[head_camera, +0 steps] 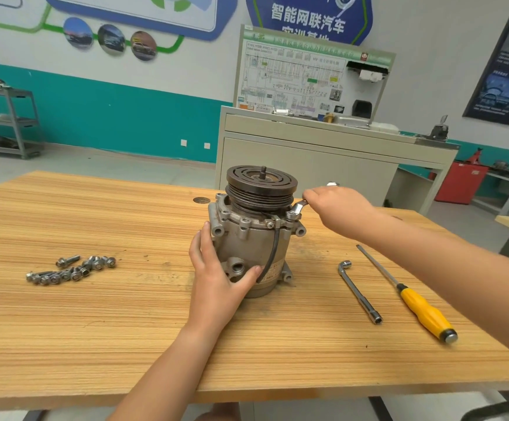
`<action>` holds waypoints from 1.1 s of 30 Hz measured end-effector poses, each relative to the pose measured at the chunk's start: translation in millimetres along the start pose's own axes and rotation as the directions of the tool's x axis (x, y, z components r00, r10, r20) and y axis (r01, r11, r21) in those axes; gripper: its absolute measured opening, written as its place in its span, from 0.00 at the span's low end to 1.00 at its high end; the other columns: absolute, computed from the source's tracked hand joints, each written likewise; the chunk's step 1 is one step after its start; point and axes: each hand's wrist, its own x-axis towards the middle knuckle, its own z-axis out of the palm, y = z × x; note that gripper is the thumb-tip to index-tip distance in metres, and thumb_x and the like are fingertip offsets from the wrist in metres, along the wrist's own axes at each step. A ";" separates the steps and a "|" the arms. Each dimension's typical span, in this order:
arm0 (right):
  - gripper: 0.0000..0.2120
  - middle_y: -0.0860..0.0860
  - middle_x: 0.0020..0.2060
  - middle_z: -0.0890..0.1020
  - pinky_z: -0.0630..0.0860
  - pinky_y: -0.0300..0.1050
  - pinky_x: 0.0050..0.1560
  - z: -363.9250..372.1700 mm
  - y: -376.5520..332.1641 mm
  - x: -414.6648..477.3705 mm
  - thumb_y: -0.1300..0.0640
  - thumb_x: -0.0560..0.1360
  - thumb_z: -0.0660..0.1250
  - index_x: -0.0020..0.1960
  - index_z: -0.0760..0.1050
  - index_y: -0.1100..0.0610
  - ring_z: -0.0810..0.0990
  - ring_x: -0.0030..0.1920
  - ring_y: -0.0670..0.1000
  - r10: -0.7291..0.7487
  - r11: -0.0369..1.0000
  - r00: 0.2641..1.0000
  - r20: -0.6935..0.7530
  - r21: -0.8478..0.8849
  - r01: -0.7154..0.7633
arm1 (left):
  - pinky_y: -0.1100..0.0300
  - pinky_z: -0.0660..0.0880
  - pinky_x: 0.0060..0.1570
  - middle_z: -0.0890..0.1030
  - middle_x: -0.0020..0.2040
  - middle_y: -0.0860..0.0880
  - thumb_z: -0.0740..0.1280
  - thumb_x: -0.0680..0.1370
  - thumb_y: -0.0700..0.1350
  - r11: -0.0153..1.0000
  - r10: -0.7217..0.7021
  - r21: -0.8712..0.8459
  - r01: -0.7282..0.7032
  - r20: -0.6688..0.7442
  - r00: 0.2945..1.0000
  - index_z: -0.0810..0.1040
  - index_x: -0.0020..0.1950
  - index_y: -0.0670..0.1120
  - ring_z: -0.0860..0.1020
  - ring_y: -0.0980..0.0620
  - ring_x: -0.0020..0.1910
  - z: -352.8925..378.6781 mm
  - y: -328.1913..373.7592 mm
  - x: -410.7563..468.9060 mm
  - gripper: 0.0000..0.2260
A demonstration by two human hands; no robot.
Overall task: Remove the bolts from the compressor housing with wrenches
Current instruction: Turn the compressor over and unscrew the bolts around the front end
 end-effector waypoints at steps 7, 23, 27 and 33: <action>0.13 0.60 0.39 0.80 0.76 0.52 0.30 -3.6 1.0 -39.7 0.65 0.77 0.59 0.61 0.72 0.65 0.78 0.34 0.60 0.309 0.880 0.837 -0.452 0.469 -0.071 | 0.63 0.62 0.62 0.50 0.75 0.49 0.75 0.69 0.51 1.000 0.012 -0.020 -0.011 0.008 1.000 0.39 0.69 0.64 0.59 0.51 0.72 -2.2 1.4 -3.5 0.48; 0.36 0.49 0.28 0.64 0.55 0.42 0.24 -60.4 -47.5 -80.2 0.68 0.73 0.54 0.75 0.43 0.49 0.60 0.27 0.49 0.318 0.946 0.939 0.135 0.019 -0.323 | 0.39 0.65 0.65 0.52 0.75 0.48 0.74 0.70 0.52 0.996 -0.061 0.061 0.058 0.042 0.997 0.44 0.77 0.52 0.62 0.46 0.72 -5.9 6.9 -5.7 0.47; 0.35 0.51 0.31 0.71 0.56 0.43 0.21 -77.3 -65.6 -67.8 0.70 0.72 0.56 0.75 0.45 0.60 0.61 0.25 0.51 0.245 0.967 0.953 0.181 -0.114 -0.227 | 0.37 0.67 0.63 0.53 0.75 0.48 0.73 0.70 0.53 0.994 -0.073 0.088 0.069 0.044 0.996 0.44 0.77 0.52 0.64 0.44 0.71 -5.4 8.8 -5.4 0.47; 0.26 0.48 0.26 0.65 0.58 0.40 0.22 -64.0 -45.1 -64.9 0.61 0.77 0.53 0.74 0.52 0.55 0.63 0.25 0.49 0.181 0.975 0.976 0.118 -0.152 -0.162 | 0.38 0.67 0.63 0.55 0.74 0.46 0.74 0.70 0.53 0.993 -0.071 0.100 0.067 0.039 0.997 0.45 0.77 0.50 0.64 0.45 0.71 -6.6 10.1 -5.4 0.47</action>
